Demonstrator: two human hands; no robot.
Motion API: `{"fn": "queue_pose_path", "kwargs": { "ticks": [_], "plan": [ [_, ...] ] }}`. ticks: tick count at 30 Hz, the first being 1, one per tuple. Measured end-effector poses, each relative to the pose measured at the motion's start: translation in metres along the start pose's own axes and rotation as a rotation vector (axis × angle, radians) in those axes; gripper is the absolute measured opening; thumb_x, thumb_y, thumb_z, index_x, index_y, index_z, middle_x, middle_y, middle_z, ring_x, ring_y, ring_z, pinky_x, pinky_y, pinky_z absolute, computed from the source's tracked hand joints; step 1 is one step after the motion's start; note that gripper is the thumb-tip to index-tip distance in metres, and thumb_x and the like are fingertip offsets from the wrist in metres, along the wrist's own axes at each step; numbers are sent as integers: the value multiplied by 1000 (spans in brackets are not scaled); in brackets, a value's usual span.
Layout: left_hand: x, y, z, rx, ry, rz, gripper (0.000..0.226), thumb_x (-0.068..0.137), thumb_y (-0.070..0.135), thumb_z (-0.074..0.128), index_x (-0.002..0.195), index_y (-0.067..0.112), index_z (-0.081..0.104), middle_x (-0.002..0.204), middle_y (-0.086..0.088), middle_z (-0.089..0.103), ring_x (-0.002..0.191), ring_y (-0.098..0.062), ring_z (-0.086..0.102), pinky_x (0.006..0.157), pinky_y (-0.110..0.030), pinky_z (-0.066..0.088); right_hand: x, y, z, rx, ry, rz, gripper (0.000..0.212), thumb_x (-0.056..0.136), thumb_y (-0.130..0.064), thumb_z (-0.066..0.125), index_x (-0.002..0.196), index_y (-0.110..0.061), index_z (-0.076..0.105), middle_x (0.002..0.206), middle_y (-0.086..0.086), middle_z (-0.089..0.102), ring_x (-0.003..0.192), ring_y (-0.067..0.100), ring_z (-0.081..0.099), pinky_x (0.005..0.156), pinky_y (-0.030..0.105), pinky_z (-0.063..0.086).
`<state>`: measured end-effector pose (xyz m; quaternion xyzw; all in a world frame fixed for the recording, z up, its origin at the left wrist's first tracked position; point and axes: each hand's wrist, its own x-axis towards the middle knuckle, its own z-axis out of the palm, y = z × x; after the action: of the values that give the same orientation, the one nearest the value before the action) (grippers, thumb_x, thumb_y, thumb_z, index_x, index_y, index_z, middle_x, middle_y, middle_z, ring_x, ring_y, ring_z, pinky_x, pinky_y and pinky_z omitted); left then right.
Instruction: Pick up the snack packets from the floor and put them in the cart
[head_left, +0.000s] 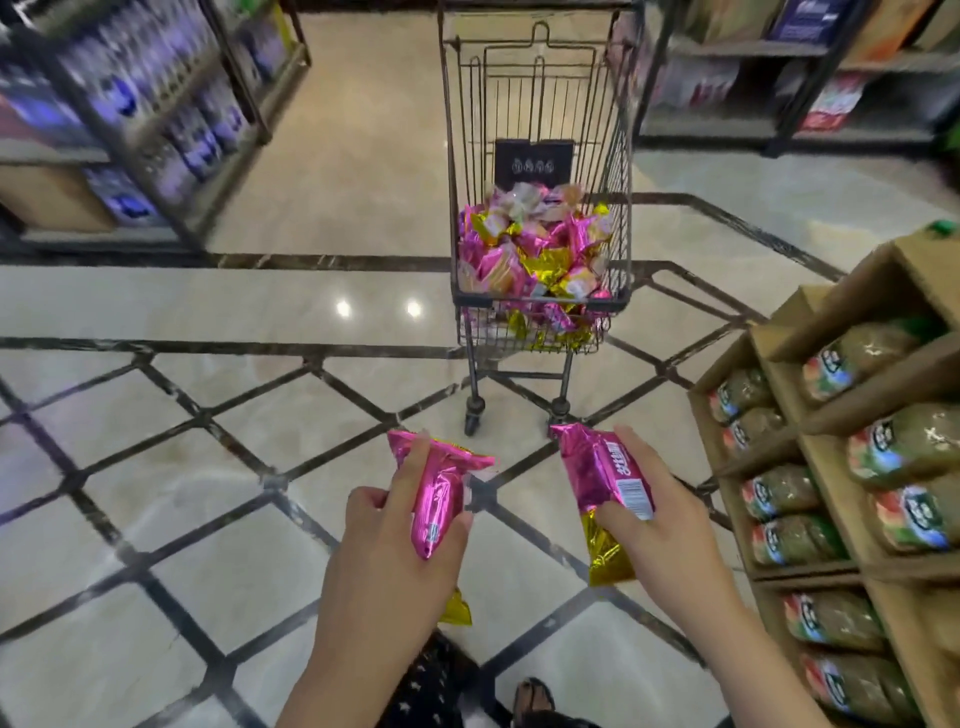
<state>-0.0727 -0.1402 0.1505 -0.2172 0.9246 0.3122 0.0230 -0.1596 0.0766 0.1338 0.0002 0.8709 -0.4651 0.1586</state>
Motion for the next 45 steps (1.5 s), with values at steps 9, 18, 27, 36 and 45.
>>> {"fn": "queue_pose_path", "kwargs": {
  "ticks": [9, 18, 27, 36, 45],
  "plan": [
    [202, -1, -35, 19, -106, 123, 74, 89, 65, 46, 118, 79, -21, 105, 10, 35, 82, -4, 55, 73, -16, 50, 163, -62, 37, 130, 136, 93, 72, 69, -42, 55, 139, -46, 40, 103, -14, 62, 85, -5, 57, 57, 2, 40],
    [379, 53, -47, 41, -196, 278, 75, 90, 65, 48, 141, 67, -7, 99, 13, 36, 78, -1, 48, 67, -20, 46, 277, -92, 19, 184, 305, 179, 61, 88, -24, 68, 132, -54, 40, 105, -20, 61, 86, -5, 59, 64, 14, 43],
    [507, 130, 7, 41, -222, 196, 76, 92, 61, 46, 146, 59, -8, 108, 0, 41, 77, -10, 53, 71, -24, 45, 427, -79, -27, 83, 257, 217, 64, 88, -28, 66, 143, -44, 37, 109, -9, 63, 93, 7, 60, 74, 25, 46],
    [588, 155, 45, 150, -295, 282, 85, 92, 64, 45, 135, 61, -28, 117, 0, 39, 96, -18, 57, 86, -29, 52, 513, -68, -34, -47, 288, 317, 67, 87, -27, 63, 145, -38, 33, 102, 3, 62, 82, 21, 60, 65, 34, 45],
    [664, 139, 59, 525, -685, 522, 98, 85, 78, 33, 153, 32, -21, 163, -15, 0, 150, -34, 7, 122, -46, 14, 519, -61, 20, -299, 356, 726, 93, 88, -65, 48, 155, -28, -5, 127, 20, 49, 118, 38, 47, 92, 44, 44]
  ]
}}
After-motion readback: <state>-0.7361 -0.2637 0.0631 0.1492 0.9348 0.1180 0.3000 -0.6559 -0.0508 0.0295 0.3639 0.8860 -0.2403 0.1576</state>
